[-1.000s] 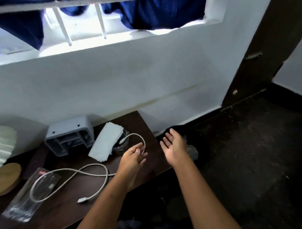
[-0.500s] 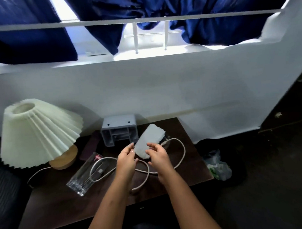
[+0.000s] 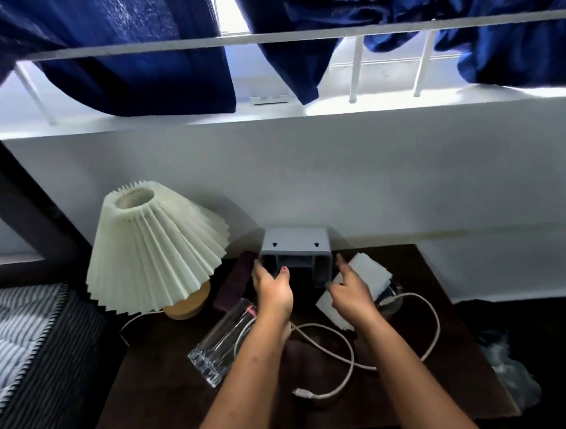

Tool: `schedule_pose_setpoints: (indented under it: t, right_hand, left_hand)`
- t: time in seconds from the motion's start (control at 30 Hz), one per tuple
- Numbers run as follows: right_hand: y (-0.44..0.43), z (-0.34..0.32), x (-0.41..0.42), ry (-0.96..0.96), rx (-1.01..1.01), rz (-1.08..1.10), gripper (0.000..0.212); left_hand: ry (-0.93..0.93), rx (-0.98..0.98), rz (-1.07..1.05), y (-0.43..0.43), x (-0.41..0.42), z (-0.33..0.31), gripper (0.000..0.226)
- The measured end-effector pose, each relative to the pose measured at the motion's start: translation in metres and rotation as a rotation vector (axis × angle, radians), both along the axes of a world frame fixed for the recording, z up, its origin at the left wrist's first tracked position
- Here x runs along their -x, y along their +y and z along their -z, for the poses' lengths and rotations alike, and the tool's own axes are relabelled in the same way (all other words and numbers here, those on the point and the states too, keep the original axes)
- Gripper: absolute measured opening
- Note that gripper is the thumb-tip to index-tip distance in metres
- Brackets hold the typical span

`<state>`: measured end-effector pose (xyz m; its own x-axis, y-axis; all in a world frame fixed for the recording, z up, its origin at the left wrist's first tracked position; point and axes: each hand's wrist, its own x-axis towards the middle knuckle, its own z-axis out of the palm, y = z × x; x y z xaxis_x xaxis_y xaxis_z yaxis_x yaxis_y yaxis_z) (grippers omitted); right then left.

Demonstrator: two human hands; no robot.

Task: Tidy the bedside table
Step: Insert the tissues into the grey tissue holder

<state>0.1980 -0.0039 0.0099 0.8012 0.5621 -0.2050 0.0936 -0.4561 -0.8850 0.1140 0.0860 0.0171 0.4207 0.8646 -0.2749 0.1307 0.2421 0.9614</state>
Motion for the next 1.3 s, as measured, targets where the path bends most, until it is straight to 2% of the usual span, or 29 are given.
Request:
schedule_pose_setpoints:
  t: [0.13, 0.27, 0.4, 0.5, 0.7, 0.83, 0.93, 1.1, 1.3]
  right_hand:
    - [0.009, 0.000, 0.002, 0.001, -0.038, -0.028, 0.053]
    - [0.014, 0.000, 0.004, -0.011, -0.068, 0.002, 0.055]
    - [0.016, -0.003, 0.001, -0.021, -0.157, 0.041, 0.054]
    - [0.016, -0.008, -0.001, 0.028, -0.240, 0.075, 0.049]
    - [0.016, -0.004, -0.003, 0.148, -0.320, 0.090, 0.049]
    - [0.017, 0.002, -0.003, 0.211, -0.348, 0.077, 0.048]
    - [0.016, 0.001, -0.003, 0.253, -0.387, 0.063, 0.044]
    - [0.016, 0.003, -0.002, 0.270, -0.432, 0.012, 0.036]
    - [0.013, 0.002, -0.007, 0.309, -0.409, -0.010, 0.035]
  left_hand:
    - [-0.034, 0.135, 0.028, 0.021, -0.010, 0.020, 0.072]
    - [-0.044, 0.110, 0.052, 0.022, -0.005, 0.002, 0.054]
    - [-0.038, 0.005, 0.063, 0.023, 0.000, -0.014, 0.054]
    - [-0.069, -0.031, 0.071, 0.028, -0.001, -0.013, 0.052]
    - [-0.135, 0.121, 0.112, 0.028, 0.003, -0.009, 0.055]
    - [-0.175, 0.121, 0.155, 0.027, 0.003, -0.010, 0.048]
    - [-0.141, 0.088, 0.147, 0.027, 0.002, -0.004, 0.049]
    - [-0.080, 0.050, 0.152, 0.032, -0.004, 0.014, 0.072]
    - [0.025, -0.021, 0.178, 0.034, -0.005, 0.016, 0.071]
